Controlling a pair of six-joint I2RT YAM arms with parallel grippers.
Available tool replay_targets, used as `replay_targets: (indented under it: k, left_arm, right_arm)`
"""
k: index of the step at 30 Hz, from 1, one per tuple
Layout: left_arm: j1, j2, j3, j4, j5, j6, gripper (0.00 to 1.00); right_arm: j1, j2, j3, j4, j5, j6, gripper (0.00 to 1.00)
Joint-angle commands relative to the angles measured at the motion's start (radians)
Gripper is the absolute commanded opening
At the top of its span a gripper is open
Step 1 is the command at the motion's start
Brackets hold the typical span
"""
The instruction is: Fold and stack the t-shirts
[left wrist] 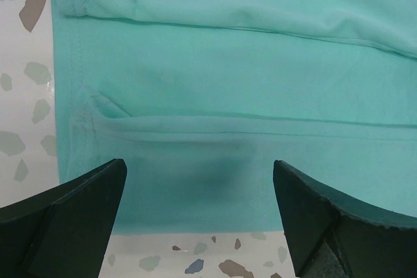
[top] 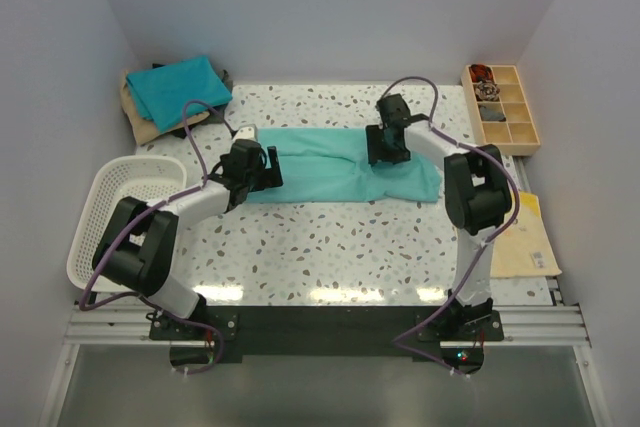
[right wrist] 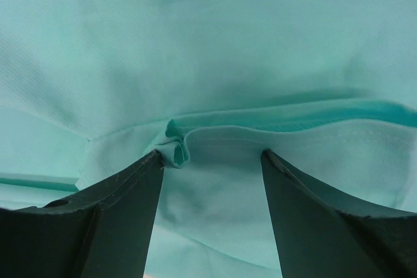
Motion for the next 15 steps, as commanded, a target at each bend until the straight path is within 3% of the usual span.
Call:
replay_targets:
  k: [1, 7, 13, 15]
  left_arm:
    - [-0.001, -0.013, 0.024, 0.028, -0.001, 0.015, 1.0]
    - [-0.001, -0.012, 0.024, 0.028, -0.007, 0.013, 1.0]
    - [-0.001, -0.004, 0.029, 0.037, 0.008, 0.01, 1.0]
    - [-0.001, 0.002, 0.029, 0.039, 0.009, 0.01, 1.0]
  right_arm:
    - [0.012, 0.02, 0.083, 0.018, -0.04, 0.01, 0.66]
    - [0.018, 0.041, 0.135, 0.02, -0.105, 0.004, 0.66]
    - [0.023, 0.055, 0.168, 0.036, -0.298, -0.035, 0.68]
    - [0.023, 0.041, 0.162, 0.022, -0.272, -0.035, 0.67]
